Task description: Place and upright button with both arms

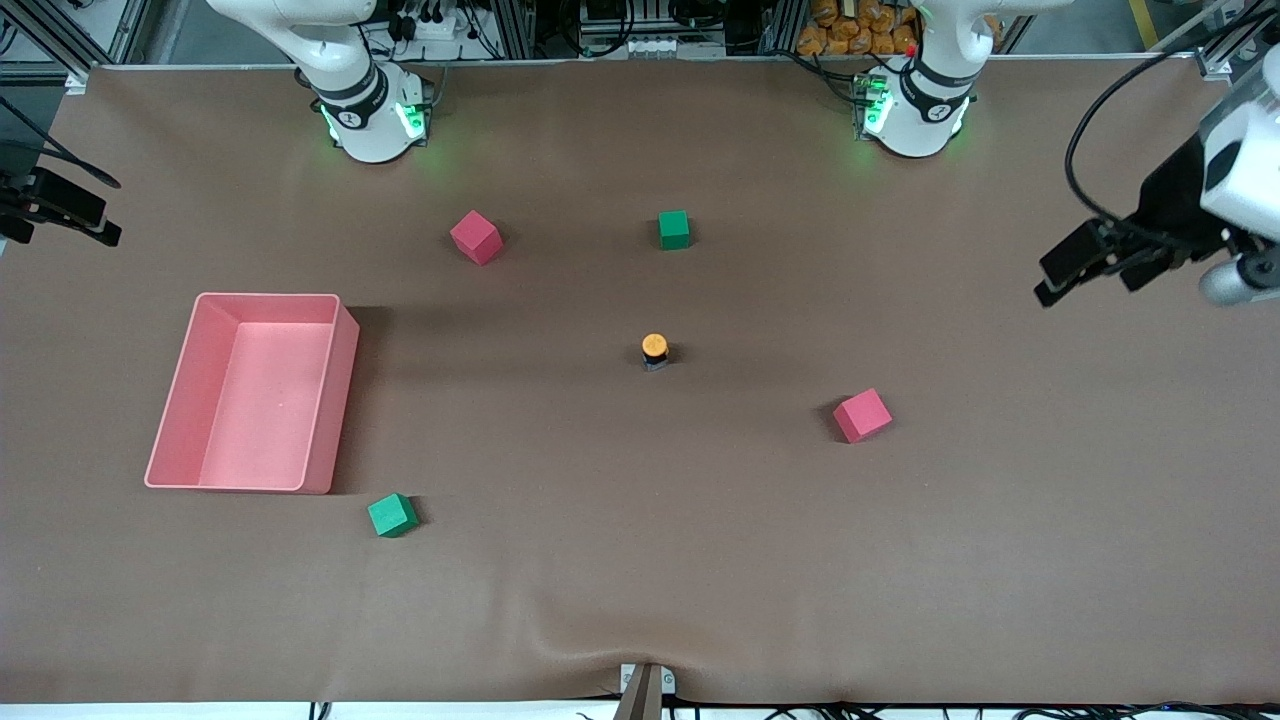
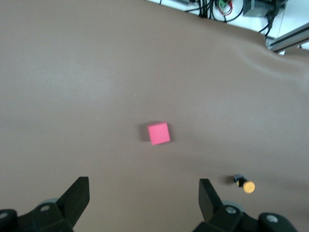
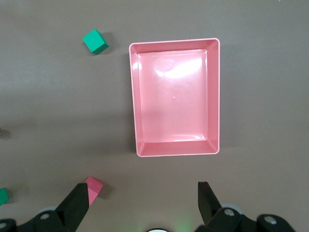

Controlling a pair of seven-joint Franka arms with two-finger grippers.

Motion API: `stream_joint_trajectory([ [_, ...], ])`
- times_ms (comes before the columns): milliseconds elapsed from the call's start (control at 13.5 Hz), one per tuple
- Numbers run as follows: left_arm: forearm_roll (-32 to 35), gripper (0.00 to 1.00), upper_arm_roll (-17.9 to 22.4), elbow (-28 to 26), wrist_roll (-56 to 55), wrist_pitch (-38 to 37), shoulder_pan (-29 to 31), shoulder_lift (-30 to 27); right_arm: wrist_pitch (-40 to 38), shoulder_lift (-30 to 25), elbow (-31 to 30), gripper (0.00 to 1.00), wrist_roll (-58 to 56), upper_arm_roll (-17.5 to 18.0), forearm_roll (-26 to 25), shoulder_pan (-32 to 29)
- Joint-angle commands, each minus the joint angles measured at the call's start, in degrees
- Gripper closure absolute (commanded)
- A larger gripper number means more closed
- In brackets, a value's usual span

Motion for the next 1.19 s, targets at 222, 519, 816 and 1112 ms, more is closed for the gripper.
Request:
stream_joint_trajectory([
  [222, -1.27, 0.0, 0.03, -1.97, 4.8, -5.43, 2.36, -4.85, -0.66, -0.43, 0.26, 0.0, -0.58, 0.14, -0.48, -0.36],
  [519, -4.16, 0.0, 0.9, -3.46, 6.48, -8.59, 3.07, -8.19, -0.66, -0.43, 0.26, 0.0, -0.58, 0.14, -0.48, -0.36],
  [816, -5.4, 0.0, 4.94, -2.93, 8.58, -8.33, 2.98, -7.06, -0.66, -0.43, 0.26, 0.0, -0.58, 0.14, -0.48, -0.36],
  [1112, -5.14, 0.0, 6.62, -3.11, 12.27, -8.51, 2.98, -6.7, -0.66, -0.43, 0.26, 0.0, -0.58, 0.14, -0.48, -0.36],
])
